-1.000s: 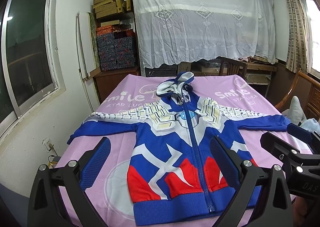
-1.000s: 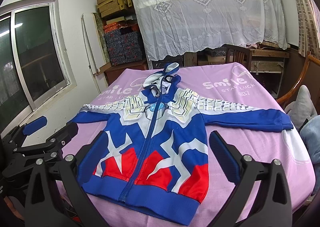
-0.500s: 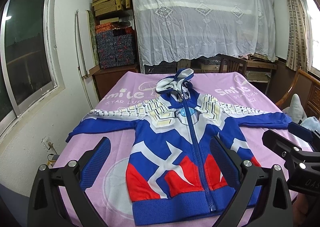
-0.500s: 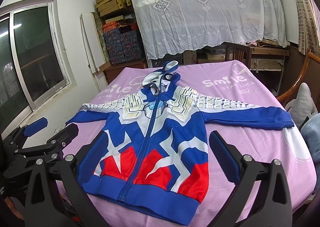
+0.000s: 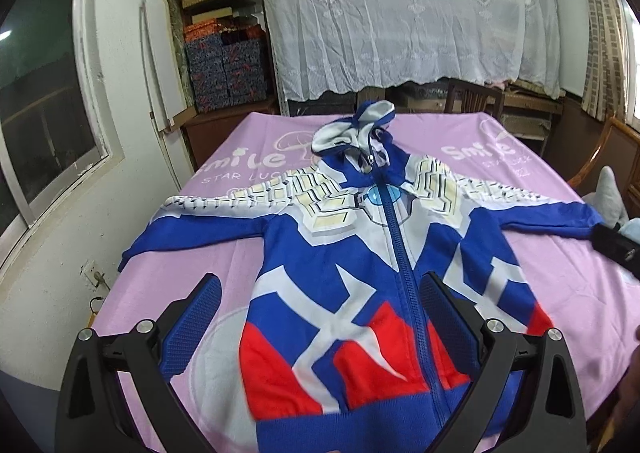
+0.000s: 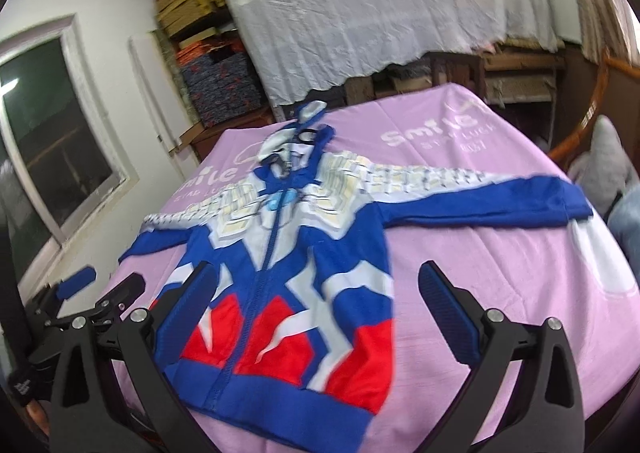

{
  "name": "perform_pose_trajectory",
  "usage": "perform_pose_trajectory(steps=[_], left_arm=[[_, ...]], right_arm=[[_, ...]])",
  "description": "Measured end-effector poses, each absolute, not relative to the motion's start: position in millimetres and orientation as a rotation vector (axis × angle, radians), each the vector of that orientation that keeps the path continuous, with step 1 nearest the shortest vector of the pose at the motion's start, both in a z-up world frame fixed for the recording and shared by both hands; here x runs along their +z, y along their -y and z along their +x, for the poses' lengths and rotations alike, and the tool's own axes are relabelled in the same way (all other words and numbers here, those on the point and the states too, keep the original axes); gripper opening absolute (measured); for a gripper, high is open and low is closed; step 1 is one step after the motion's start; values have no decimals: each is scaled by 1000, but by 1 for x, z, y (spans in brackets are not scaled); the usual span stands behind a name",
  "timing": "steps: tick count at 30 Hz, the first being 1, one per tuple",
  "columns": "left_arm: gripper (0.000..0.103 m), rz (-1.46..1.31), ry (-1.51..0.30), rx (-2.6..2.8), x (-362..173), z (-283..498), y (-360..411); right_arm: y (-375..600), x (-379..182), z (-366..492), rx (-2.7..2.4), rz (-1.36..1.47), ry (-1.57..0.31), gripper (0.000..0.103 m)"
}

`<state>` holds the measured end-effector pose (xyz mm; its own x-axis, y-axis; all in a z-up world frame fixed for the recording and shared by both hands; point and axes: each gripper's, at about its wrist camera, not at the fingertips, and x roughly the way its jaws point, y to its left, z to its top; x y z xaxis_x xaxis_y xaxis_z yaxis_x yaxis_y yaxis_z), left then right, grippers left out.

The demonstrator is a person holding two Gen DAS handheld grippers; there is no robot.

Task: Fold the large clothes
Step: 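Grasp the blue sleeve cuff with the right gripper while left gripper approaches the hoodie body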

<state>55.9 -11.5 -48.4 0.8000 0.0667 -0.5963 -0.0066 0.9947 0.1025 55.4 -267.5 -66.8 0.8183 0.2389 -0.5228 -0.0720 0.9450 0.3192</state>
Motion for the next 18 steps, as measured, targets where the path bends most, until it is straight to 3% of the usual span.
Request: perform_pose_trajectory(steps=[13, 18], left_arm=[[100, 260, -801, -143, -72, 177, 87], [100, 307, -854, -129, -88, 219, 98]], right_arm=[[471, -129, 92, -3, 919, -596, 98], [508, -144, 106, -71, 1007, -595, 81]])
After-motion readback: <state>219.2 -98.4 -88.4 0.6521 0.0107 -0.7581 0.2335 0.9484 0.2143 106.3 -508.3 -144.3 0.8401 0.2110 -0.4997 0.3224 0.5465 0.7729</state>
